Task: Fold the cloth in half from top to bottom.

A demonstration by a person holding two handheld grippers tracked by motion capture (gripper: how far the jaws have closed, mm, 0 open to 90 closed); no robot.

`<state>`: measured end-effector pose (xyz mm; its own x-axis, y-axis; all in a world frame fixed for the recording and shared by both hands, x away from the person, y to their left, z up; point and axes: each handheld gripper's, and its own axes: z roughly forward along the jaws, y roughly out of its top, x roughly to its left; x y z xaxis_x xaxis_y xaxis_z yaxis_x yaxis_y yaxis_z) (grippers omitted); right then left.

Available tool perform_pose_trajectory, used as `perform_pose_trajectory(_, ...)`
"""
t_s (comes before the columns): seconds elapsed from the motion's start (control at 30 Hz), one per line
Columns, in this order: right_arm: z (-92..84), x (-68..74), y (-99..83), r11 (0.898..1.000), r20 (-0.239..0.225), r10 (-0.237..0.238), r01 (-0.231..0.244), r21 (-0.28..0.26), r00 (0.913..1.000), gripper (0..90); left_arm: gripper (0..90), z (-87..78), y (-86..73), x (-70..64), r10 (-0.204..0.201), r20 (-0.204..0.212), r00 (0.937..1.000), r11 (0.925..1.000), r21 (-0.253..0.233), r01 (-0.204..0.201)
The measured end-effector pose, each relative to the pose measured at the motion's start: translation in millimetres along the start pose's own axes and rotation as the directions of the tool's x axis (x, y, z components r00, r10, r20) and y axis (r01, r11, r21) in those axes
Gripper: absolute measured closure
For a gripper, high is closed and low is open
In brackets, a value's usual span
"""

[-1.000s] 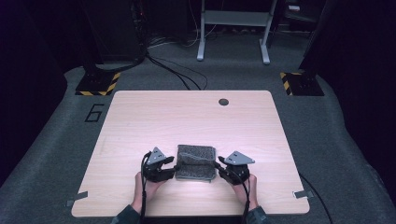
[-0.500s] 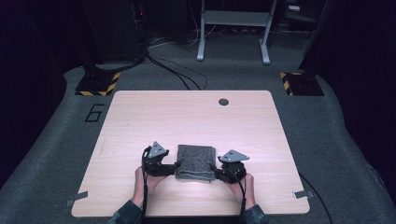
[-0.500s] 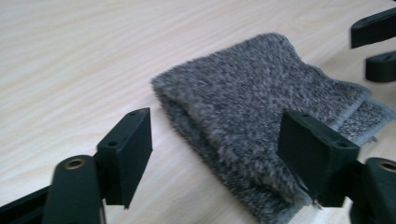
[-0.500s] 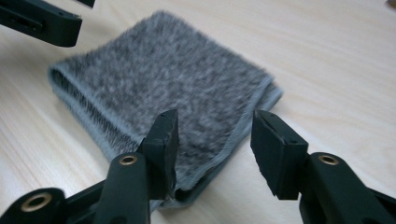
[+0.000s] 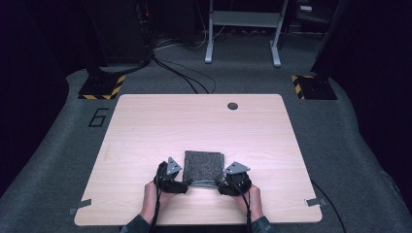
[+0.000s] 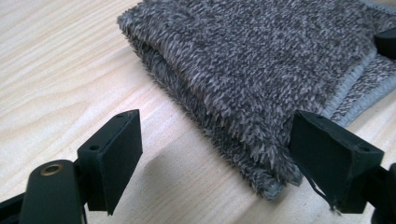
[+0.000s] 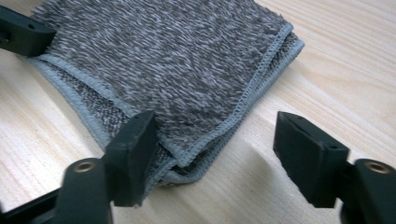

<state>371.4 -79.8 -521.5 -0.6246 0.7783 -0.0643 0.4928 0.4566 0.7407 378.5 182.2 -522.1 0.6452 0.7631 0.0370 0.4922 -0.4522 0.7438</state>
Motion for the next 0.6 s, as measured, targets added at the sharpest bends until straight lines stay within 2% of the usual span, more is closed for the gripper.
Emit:
perform_pose_trajectory(0.1,1.6,-2.8,-1.0,1.000,0.008,0.023,-0.024,0.007,0.9997,20.7,15.0,1.8,-0.2,0.6,-0.002,-0.003,1.0000,0.9999,0.011,0.002)
perform_pose_trajectory(0.13,2.5,-4.0,-0.9,1.000,0.017,0.023,-0.023,0.009,0.9996,19.5,14.6,2.7,-0.3,1.1,-0.007,0.002,1.0000,0.9999,0.013,0.007)
perform_pose_trajectory(0.23,4.6,-6.3,0.5,0.998,0.012,0.061,-0.061,0.029,0.9981,15.9,12.7,7.2,-0.2,2.0,-0.032,-0.003,0.9995,0.9995,0.002,0.032)
perform_pose_trajectory(0.3,6.2,-10.4,1.6,0.998,0.006,0.060,-0.060,0.034,0.9982,15.2,12.0,9.0,0.5,3.7,-0.037,0.006,0.9993,0.9993,0.006,0.037)
perform_pose_trajectory(0.5,8.8,-18.9,2.6,0.997,0.015,0.066,-0.066,0.031,0.9977,14.3,11.4,16.4,6.2,4.0,-0.054,-0.006,0.9985,0.9986,0.002,0.054)
perform_pose_trajectory(0.6,9.7,-22.5,3.9,0.996,0.023,0.080,-0.081,0.041,0.9965,14.2,11.5,19.1,10.8,3.6,-0.037,-0.012,0.9992,0.9991,0.018,0.038)
